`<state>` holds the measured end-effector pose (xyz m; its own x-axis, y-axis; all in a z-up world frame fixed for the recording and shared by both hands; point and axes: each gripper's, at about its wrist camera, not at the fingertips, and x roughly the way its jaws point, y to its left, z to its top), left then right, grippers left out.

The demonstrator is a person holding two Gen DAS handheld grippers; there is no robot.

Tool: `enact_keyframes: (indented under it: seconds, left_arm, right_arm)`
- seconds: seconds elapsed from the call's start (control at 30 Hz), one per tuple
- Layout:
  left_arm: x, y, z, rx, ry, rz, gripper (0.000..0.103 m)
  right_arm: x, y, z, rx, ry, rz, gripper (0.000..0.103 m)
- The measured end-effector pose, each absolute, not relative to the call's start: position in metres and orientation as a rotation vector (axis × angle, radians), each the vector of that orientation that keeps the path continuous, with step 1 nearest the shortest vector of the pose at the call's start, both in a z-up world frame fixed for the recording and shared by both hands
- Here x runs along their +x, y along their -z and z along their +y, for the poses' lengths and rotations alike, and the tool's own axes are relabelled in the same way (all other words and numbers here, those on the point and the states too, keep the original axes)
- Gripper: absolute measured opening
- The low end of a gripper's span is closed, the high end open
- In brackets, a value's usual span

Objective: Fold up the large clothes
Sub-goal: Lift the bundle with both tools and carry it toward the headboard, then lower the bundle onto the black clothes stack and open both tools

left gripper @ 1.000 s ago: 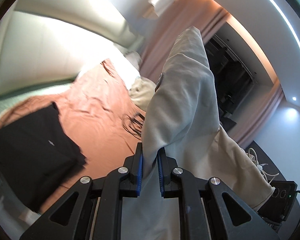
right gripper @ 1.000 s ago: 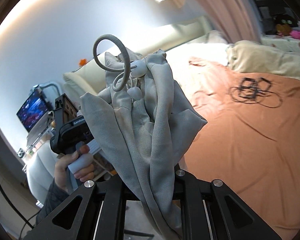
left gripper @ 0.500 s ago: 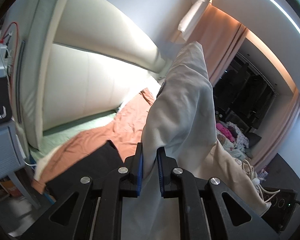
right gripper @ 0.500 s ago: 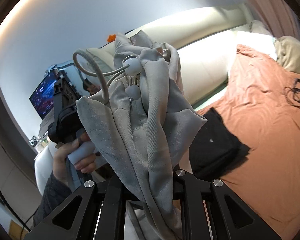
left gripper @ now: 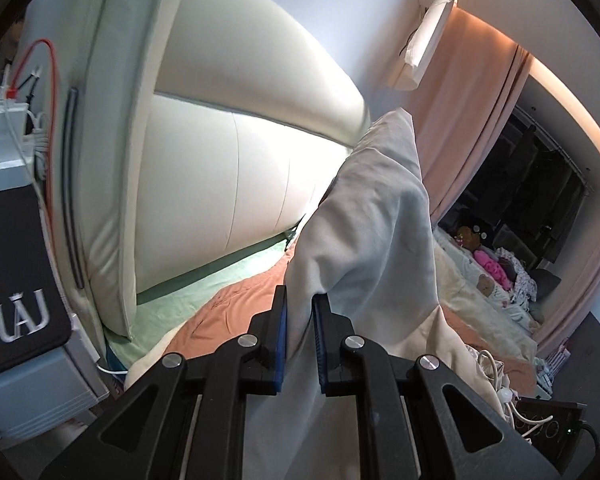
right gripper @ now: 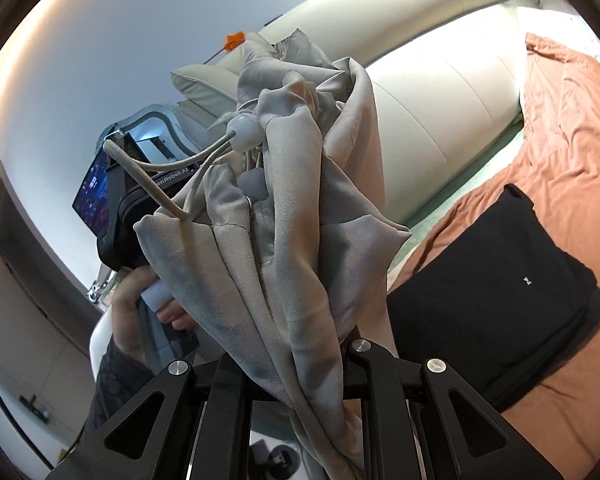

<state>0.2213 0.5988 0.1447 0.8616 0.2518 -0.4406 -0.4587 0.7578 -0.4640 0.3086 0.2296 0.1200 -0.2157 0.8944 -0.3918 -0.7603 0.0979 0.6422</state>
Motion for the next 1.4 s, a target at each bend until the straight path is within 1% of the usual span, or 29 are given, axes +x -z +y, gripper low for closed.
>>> enact_keyframes:
  seconds: [0.2,0.27,0.37,0.5,0.57,0.6,0.67,0.73,0.77,0.8,0.9,0.93,0.97,1.0,1.03,1.07,1.1,1.23,1.33,1.4]
  left_arm:
    - [0.288,-0.114,0.606,-0.591,-0.374,0.438,0.01]
    - [0.312,-0.103,0.608,-0.59,-0.365,0.463,0.006]
    - [0.34,-0.091,0.607,-0.595,-0.357,0.482,0.005]
    - [0.362,-0.071,0.6,-0.577,-0.384,0.522,0.005]
    - [0.362,-0.06,0.599,-0.591,-0.393,0.548,0.005]
    - [0.358,-0.055,0.598,-0.609,-0.393,0.55,0.005]
    - [0.345,-0.042,0.594,-0.635,-0.388,0.579,0.005]
    - [0.33,-0.026,0.588,-0.633,-0.401,0.644,0.005]
    - [0.322,-0.019,0.586,-0.638,-0.401,0.66,0.005]
    - [0.311,-0.013,0.581,-0.644,-0.403,0.675,0.006]
    - [0.276,0.003,0.569,-0.677,-0.433,0.714,0.006]
    - [0.267,0.007,0.568,-0.696,-0.436,0.72,0.011]
    - [0.258,0.009,0.566,-0.713,-0.443,0.72,0.023]
    - [0.248,0.012,0.563,-0.724,-0.451,0.714,0.031]
    - [0.238,0.014,0.559,-0.732,-0.463,0.701,0.056]
    - [0.228,0.014,0.555,-0.735,-0.482,0.686,0.075]
    - [0.218,0.013,0.551,-0.733,-0.5,0.666,0.079]
    - [0.188,0.017,0.543,-0.758,-0.534,0.629,0.079]
    - [0.173,0.031,0.539,-0.776,-0.598,0.652,0.079]
    - [0.161,0.043,0.537,-0.82,-0.633,0.656,0.079]
  right_arm:
    - [0.362,-0.078,0.221,0.215,-1.469,0.965,0.013]
    - [0.375,-0.061,0.219,0.214,-1.44,0.981,0.013]
    - [0.396,-0.035,0.214,0.214,-1.396,1.014,0.013]
    - [0.423,-0.005,0.202,0.24,-1.341,1.031,0.013]
    - [0.44,0.018,0.194,0.249,-1.263,1.038,0.013]
    - [0.45,0.033,0.189,0.259,-1.215,1.071,0.013]
    - [0.472,0.08,0.178,0.295,-1.107,1.196,0.018]
    - [0.481,0.113,0.168,0.327,-1.07,1.273,0.022]
    - [0.483,0.121,0.163,0.347,-1.072,1.286,0.025]
    - [0.483,0.125,0.158,0.37,-1.079,1.292,0.026]
    - [0.475,0.124,0.15,0.382,-1.09,1.317,0.035]
    - [0.472,0.123,0.15,0.369,-1.096,1.319,0.042]
    - [0.464,0.121,0.149,0.351,-1.117,1.318,0.046]
    - [0.459,0.119,0.149,0.34,-1.131,1.318,0.047]
    - [0.451,0.119,0.147,0.324,-1.143,1.317,0.051]
    - [0.445,0.117,0.149,0.314,-1.15,1.319,0.054]
    - [0.44,0.118,0.148,0.31,-1.155,1.323,0.054]
    - [0.432,0.126,0.147,0.335,-1.172,1.337,0.054]
    - [0.427,0.123,0.149,0.326,-1.178,1.323,0.054]
    - [0.429,0.119,0.154,0.324,-1.159,1.323,0.047]
